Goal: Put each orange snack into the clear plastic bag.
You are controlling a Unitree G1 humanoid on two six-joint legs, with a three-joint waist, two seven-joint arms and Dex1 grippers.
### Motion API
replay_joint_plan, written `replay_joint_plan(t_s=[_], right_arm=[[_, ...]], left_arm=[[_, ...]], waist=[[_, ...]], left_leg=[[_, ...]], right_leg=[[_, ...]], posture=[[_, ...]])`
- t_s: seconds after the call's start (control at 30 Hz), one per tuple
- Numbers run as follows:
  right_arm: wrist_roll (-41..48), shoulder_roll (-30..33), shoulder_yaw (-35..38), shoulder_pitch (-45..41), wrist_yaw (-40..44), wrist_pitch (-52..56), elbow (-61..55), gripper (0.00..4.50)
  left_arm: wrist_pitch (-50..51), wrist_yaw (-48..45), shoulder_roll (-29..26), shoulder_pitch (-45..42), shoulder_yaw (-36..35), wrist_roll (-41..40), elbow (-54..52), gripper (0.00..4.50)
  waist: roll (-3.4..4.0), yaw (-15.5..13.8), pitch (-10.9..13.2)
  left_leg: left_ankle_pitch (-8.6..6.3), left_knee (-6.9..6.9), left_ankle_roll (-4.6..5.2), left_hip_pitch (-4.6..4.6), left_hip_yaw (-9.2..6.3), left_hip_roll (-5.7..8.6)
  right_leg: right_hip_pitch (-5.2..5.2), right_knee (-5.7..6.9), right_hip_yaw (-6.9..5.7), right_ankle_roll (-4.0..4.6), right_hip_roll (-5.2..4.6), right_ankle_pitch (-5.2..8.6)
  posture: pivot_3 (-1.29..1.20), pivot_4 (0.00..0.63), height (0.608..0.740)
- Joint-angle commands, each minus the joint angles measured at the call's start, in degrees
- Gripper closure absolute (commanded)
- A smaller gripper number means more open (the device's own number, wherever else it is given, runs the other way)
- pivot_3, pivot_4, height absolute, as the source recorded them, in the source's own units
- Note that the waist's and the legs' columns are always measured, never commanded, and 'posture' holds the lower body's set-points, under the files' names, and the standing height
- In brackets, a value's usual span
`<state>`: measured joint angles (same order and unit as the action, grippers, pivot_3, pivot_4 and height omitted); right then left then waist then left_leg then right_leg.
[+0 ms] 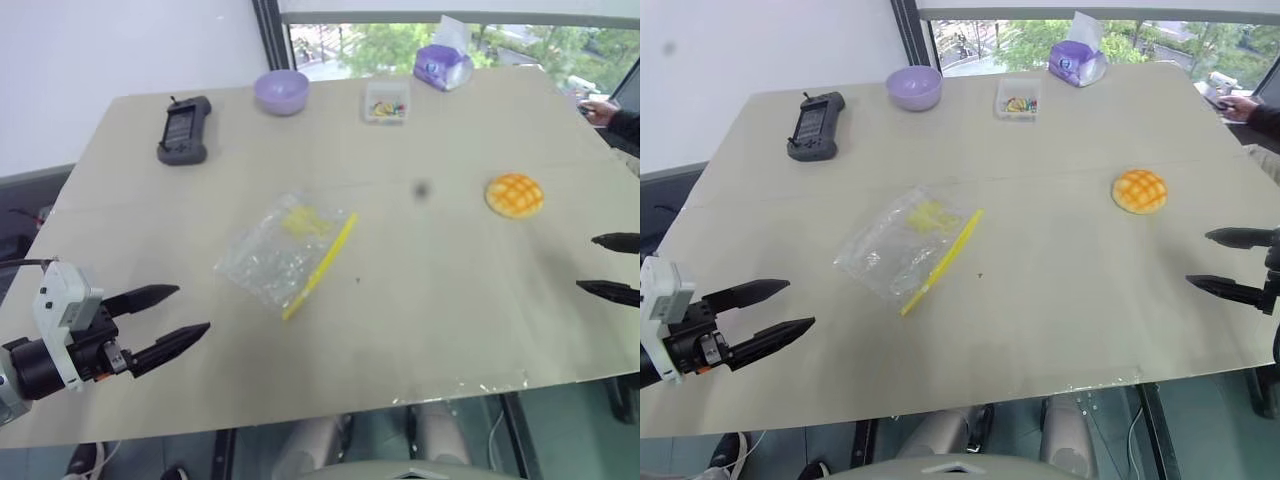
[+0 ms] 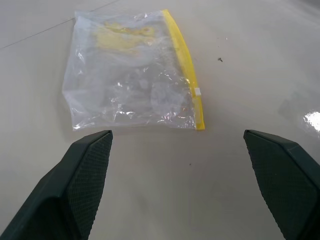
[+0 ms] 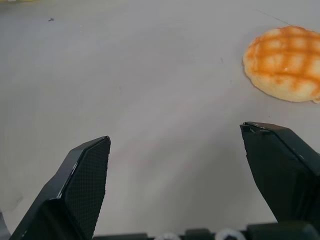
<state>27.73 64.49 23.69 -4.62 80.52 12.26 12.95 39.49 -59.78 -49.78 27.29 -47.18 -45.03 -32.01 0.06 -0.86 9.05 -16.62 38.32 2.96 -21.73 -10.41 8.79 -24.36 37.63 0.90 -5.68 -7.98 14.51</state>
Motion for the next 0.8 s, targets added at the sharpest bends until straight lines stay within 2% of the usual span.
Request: replay_joint_plan(t_s=[0.03,0.73,0.8], right_arm=[[1.0,-0.7,2.4,-0.8,0.1,-1.6,-0.2,0.0],[1.8,-1.8,2.1,-1.6,-1.3,-1.0,-1.4,0.0],[1.7,-1.9,1.9,-2.0,-1.5,-0.9,-1.3,0.0]], left_arm=[[-1.7,0.3,0.2,-0.3,-2.1,0.4,-1.0,0.05],[-4.8,2.6,0.1,-3.0,1.3,5.0,0.6,0.05],[-6.4,2.5,-0.4,-2.2,2.8,7.6,0.0,0.05]], waist=[[0.0,0.0,0.0],[0.01,0.1,0.0],[0.01,0.1,0.0]], left_leg=[[0.0,0.0,0.0,0.0,0.0,0.0],[-0.01,0.0,0.0,0.01,0.03,0.0],[0.0,0.01,0.0,0.01,0.03,0.0]], right_leg=[[0.0,0.0,0.0,0.0,0.0,0.0],[-0.01,0.02,0.03,-0.01,0.01,-0.01],[-0.01,0.02,0.04,-0.01,0.01,-0.01]], posture=[[0.0,0.15,0.736],[0.0,0.15,0.736],[0.0,0.15,0.736]])
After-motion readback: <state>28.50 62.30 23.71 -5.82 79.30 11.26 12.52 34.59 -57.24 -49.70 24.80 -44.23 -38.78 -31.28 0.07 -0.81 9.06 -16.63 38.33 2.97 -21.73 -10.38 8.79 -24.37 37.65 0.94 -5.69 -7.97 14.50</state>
